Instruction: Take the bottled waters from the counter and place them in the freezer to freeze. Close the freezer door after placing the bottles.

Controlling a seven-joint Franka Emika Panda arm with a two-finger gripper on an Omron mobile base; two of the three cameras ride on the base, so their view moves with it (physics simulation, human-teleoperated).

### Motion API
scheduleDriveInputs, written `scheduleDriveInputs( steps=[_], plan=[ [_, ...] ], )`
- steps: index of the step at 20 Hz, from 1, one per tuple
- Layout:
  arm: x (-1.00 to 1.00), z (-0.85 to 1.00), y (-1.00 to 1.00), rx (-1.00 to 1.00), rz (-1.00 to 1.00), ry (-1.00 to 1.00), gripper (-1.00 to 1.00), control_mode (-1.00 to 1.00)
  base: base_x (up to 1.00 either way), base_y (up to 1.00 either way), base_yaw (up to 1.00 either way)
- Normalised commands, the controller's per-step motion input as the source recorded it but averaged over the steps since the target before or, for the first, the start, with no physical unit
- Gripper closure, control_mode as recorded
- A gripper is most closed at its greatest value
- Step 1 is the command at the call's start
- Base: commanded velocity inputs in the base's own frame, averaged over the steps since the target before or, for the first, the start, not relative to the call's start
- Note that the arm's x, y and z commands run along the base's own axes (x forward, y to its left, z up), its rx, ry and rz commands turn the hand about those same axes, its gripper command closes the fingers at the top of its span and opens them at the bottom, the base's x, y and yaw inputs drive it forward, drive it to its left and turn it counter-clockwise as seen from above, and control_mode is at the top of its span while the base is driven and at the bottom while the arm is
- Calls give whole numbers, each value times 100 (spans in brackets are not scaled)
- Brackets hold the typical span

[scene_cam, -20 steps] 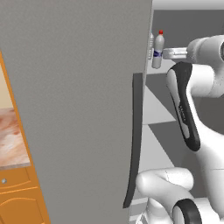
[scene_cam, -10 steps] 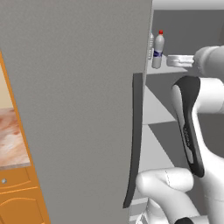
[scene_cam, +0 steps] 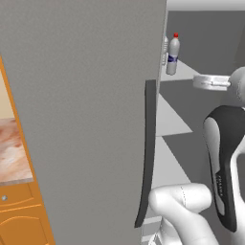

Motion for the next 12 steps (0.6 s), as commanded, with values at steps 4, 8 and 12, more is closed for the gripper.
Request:
scheduleDriveInputs(
  steps=[4,8,12],
  plan=[
    [-70,-22,13,1,1,6,-100,-100,0,0,0],
    [-63,-47,13,0,0,10,-100,-100,0,0,0],
    [-39,-58,19,0,0,14,-100,-100,0,0,0]
  ],
)
